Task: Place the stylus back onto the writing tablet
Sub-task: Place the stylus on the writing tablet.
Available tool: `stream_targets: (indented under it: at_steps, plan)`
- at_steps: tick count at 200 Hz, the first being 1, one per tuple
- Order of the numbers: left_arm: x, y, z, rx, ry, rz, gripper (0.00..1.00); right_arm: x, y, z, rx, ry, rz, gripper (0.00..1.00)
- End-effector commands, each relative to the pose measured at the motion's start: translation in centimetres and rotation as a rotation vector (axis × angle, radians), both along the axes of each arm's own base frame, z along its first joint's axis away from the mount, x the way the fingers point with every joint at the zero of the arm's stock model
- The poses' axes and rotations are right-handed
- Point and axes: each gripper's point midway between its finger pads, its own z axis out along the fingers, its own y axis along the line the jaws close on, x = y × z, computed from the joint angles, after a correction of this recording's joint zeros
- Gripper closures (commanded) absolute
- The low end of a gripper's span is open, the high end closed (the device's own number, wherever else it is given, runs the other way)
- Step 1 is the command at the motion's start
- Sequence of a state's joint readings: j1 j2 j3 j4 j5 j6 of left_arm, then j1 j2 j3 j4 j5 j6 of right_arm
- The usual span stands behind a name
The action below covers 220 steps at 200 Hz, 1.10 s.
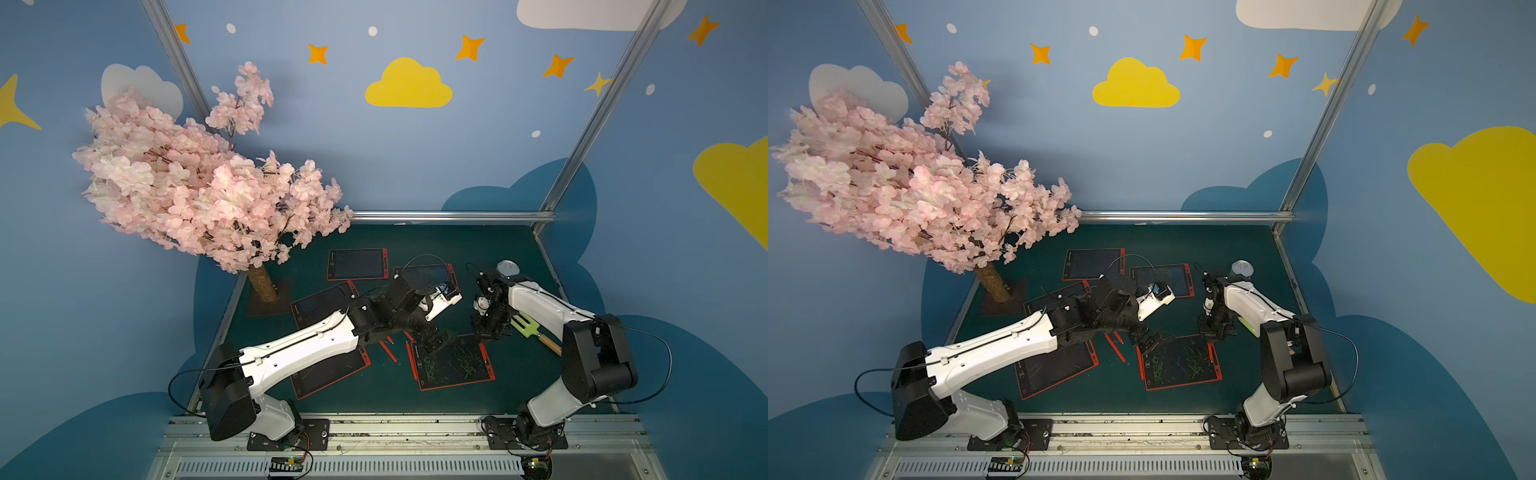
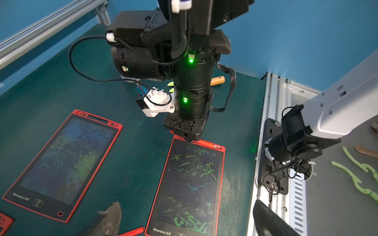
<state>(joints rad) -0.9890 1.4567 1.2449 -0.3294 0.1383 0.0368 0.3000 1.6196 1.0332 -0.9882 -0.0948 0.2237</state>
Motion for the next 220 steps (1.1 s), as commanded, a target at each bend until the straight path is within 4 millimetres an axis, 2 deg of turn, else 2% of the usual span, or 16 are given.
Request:
stream_targets:
  at_steps: [1,34,126,220]
  plan:
    - [-0.5,0.1,0.7,-0.025,0.0,-0.013,0.01,-0.3,-0.5,-0.1,-0.029,0.041,-0.007,0.91]
    - [-0.7,0.0,0.8,-0.03,0.001,-0.023,0.01,-0.6,-0.8,-0.9,-0.053,0.087,-0.017,0.89]
    - [-0.9,-0.1,0.7,-0.031,0.0,-0.03,0.01,-0.3,-1.6,-1.7,-0.108,0.129,-0.016,0.87]
    - [-1.4,-0.2,0.7,-0.036,0.007,-0.061,0.01,-0.5,-1.5,-2.5,-0.127,0.173,-0.006,0.83]
